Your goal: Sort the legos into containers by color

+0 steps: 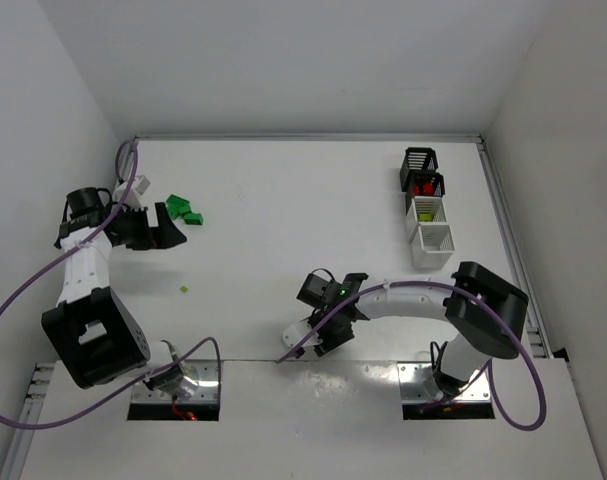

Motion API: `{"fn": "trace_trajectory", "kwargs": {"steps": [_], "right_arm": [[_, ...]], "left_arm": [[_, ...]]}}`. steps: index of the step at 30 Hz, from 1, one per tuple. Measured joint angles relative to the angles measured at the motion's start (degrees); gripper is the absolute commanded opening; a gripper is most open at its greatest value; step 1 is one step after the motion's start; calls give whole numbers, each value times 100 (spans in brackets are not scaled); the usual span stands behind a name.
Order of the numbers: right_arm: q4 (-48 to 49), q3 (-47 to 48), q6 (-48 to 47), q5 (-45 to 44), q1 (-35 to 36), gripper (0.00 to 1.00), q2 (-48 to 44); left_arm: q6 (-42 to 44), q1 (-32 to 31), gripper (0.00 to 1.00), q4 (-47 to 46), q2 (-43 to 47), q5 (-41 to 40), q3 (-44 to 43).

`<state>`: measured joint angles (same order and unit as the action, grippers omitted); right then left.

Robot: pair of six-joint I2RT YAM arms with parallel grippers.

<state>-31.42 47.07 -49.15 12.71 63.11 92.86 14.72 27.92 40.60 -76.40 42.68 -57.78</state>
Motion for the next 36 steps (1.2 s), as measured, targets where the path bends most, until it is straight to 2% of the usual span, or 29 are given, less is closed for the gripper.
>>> {"fn": "trace_trajectory", "kwargs": {"steps": [14, 23, 28, 36], "right_arm": [[170, -46, 2, 79, 20, 46, 63], [157, 26, 0, 105, 26, 44, 166], [127, 70, -13, 129, 26, 37, 212], [140, 131, -74, 142, 39, 14, 264]], "left_arm": [[11, 31, 100, 11, -61, 52, 72], [50, 70, 100, 15, -63, 63, 111], [92, 74, 100, 17, -66, 81, 133], [131, 127, 100, 28, -66, 105, 140]]}}
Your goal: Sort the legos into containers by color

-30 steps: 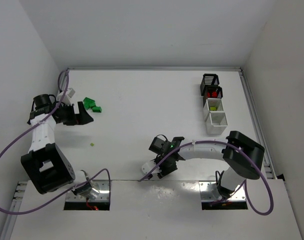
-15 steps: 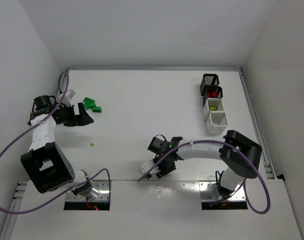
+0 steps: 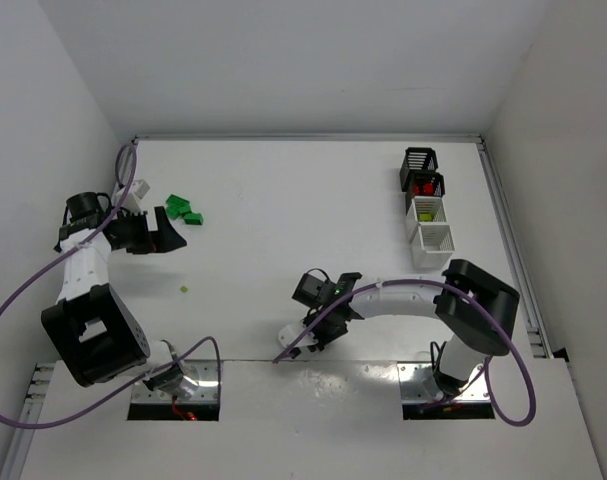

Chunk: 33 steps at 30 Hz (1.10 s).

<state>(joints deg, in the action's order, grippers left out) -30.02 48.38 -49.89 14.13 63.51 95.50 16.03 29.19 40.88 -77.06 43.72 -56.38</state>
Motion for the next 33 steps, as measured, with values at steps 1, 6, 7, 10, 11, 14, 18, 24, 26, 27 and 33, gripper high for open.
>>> {"fn": "trace_trajectory", "kwargs": {"steps": [1, 6, 7, 10, 11, 14, 18, 24, 26, 27, 33], "right_arm": [[-2, 4, -4, 0, 0, 13, 4], [17, 59, 111, -87, -28, 9, 20], [22, 90, 184, -131, -44, 7, 17], [17, 302, 535, -380, -173, 4, -39], [-46, 433, 713, -446, -275, 2, -90], [-199, 1001, 1222, -592, -800, 1, -219], [-713, 2074, 1781, -713, -1915, 0, -195], [-1731, 4026, 2339, -595, -4096, 0, 533], [-2009, 4531, 2474, -525, -4924, 0, 885], [-2068, 4669, 2538, -525, -5318, 0, 1019], [-2540, 4306, 2734, -634, -6540, 0, 929]], "left_arm": [[0, 4, 100, 7, 0, 0, 0], [48, 7, 100, 37, 0, 2, 0], [57, 7, 100, 44, 0, 2, 0], [103, 2, 100, 55, 0, -22, 0], [94, -35, 100, 48, 0, -74, 0], [15, -184, 100, -11, -2, -293, 0], [-214, -723, 100, -157, -39, -682, -55], [-546, -1445, 100, -334, -411, -1099, -632], [-616, -1561, 100, -378, -551, -1228, -822], [-632, -1596, 100, -402, -597, -1285, -887], [-730, -1740, 100, -420, -660, -1679, -1014]]}}
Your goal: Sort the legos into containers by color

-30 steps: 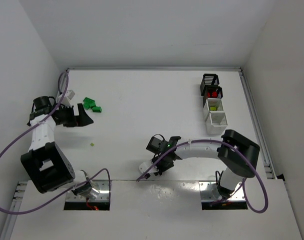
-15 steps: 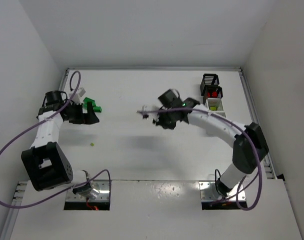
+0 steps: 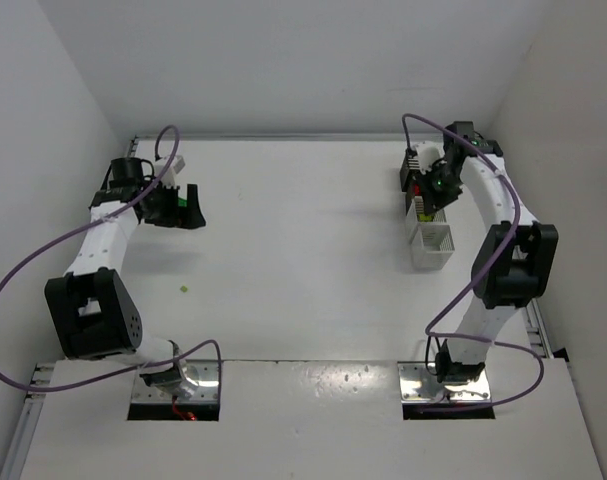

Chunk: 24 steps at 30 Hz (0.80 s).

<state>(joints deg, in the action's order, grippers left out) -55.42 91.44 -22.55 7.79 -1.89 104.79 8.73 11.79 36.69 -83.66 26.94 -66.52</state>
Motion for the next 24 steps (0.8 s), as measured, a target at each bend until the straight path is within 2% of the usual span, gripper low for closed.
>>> {"fn": "trace_trajectory", "kwargs": {"steps": [5, 13, 17, 18, 20, 21, 24], "right_arm": [[-234, -363, 74, 136, 4, 0, -133], [-70, -61, 332, -33, -61, 1, 101], [85, 63, 461, -162, -66, 17, 267], [105, 74, 481, -184, -66, 31, 295], [120, 76, 533, -221, -66, 44, 328], [125, 76, 560, -247, -66, 53, 334], [136, 76, 623, -297, -66, 67, 339]], "left_arm": [[-46, -9, 100, 17, -142, -188, -9], [-258, -9, 100, 4, -175, -546, 85], [-221, -7, 100, 28, -52, -662, 358], [-181, -7, 100, 55, 2, -669, 420], [-31, -4, 100, 116, 160, -671, 529], [87, 20, 100, 184, 238, -660, 551], [487, 61, 95, 356, 452, -575, 564]]}}
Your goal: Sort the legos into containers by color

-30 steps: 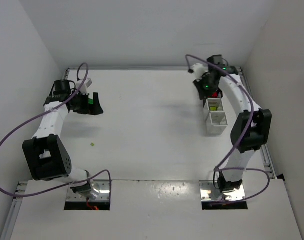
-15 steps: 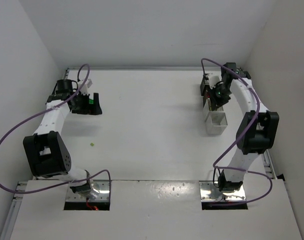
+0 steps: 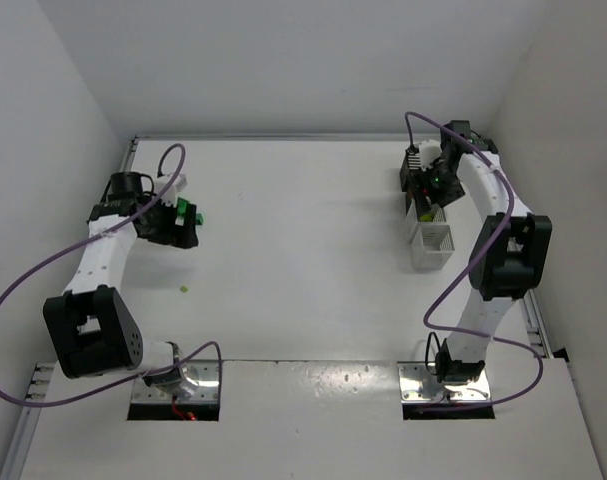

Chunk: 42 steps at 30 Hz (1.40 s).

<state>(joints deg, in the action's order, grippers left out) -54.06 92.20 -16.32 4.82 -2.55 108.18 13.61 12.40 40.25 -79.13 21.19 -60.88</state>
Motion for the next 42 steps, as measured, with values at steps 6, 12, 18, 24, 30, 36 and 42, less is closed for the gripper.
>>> {"fn": "trace_trajectory", "kwargs": {"steps": [6, 12, 18, 24, 30, 36, 42], "right_arm": [[2, 0, 155, -9, 7, 88, -2], [79, -131, 560, 155, 46, 88, -199], [-17, 81, 479, 691, 50, 83, -306], [-35, 619, 426, 994, 50, 83, -306], [-50, 647, 424, 1088, 57, 83, -306], [-50, 647, 424, 1095, 94, 83, -304], [-50, 647, 424, 1108, 136, 83, -302]], "left_arm": [[1091, 190, 93, 603, 177, 181, 22], [1733, 417, 84, 1069, 192, 140, 634], [1788, 413, 63, 1071, 168, -162, 1027], [1574, 214, 54, 625, -109, -728, 1165], [1342, -164, 49, 212, -468, -1021, 1167], [1137, -428, 47, -50, -566, -1119, 1246], [1027, -503, 46, -201, -640, -1222, 1517]]}}
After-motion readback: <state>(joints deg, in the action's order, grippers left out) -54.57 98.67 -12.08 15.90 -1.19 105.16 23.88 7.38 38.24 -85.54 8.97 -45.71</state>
